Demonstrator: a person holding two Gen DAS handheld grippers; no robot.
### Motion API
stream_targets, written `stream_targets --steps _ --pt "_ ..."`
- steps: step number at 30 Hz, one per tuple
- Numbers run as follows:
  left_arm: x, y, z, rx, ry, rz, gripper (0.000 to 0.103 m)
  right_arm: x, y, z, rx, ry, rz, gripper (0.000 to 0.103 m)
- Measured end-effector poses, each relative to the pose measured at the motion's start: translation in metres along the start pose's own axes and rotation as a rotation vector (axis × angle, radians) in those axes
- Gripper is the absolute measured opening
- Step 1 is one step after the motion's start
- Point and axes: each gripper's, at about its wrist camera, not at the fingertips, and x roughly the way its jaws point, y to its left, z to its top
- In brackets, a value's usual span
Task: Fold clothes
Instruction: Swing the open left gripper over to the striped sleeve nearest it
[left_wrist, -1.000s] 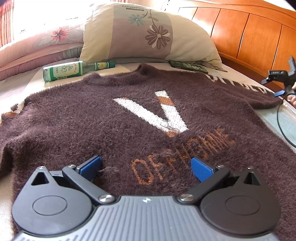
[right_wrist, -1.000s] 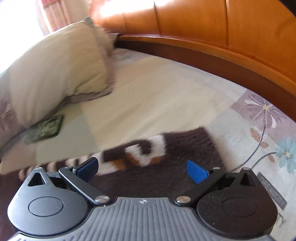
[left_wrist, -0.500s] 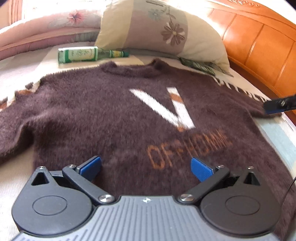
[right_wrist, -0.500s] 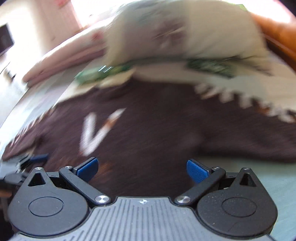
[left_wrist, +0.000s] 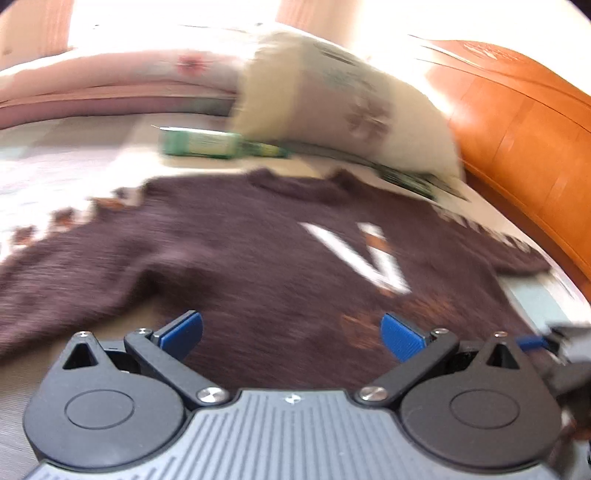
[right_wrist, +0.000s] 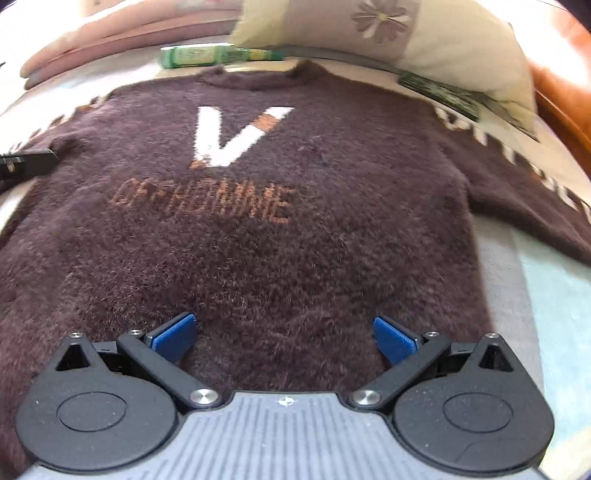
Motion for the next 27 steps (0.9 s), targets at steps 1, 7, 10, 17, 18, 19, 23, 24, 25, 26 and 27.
stream_targets --steps 1,7,10,17,18,19,23,24,25,26,27 --pt "-0.002 0.011 0.003 -0.032 -0.004 0.03 0.102 -0.001 0.001 0.001 0.017 0.009 -0.012 0.103" --pt "-0.03 0.082 0.011 -0.167 -0.092 0.154 0.102 -0.013 0.019 -0.003 0.021 0.011 0.055 0.103" --pt "-0.031 0.131 0.006 -0.303 -0.091 0.182 0.102 -0.014 0.034 -0.002 -0.007 0.001 0.075 0.103" --pt "-0.046 0.206 -0.007 -0.53 -0.103 0.334 0.102 -0.018 0.061 0.006 -0.043 -0.02 0.175 0.103" --pt "-0.048 0.208 -0.006 -0.533 -0.101 0.418 0.102 -0.017 0.064 0.007 -0.049 -0.022 0.185 0.103" --pt "-0.049 0.208 -0.006 -0.533 -0.101 0.46 0.102 -0.017 0.067 0.01 -0.056 -0.028 0.206 0.103" --pt "-0.049 0.194 0.002 -0.486 -0.142 0.413 0.102 -0.016 0.082 0.028 -0.093 -0.067 0.317 0.103" --pt "-0.049 0.188 0.006 -0.451 -0.144 0.412 0.102 -0.016 0.086 0.033 -0.102 -0.077 0.345 0.103" --pt "-0.044 0.179 0.009 -0.41 -0.135 0.417 0.102 -0.016 0.09 0.037 -0.111 -0.087 0.373 0.103" --pt "-0.038 0.171 0.012 -0.372 -0.12 0.418 0.102 -0.016 0.094 0.042 -0.121 -0.097 0.401 0.103" --pt "-0.032 0.165 0.014 -0.337 -0.101 0.415 0.102 -0.014 0.102 0.049 -0.143 -0.107 0.428 0.103"
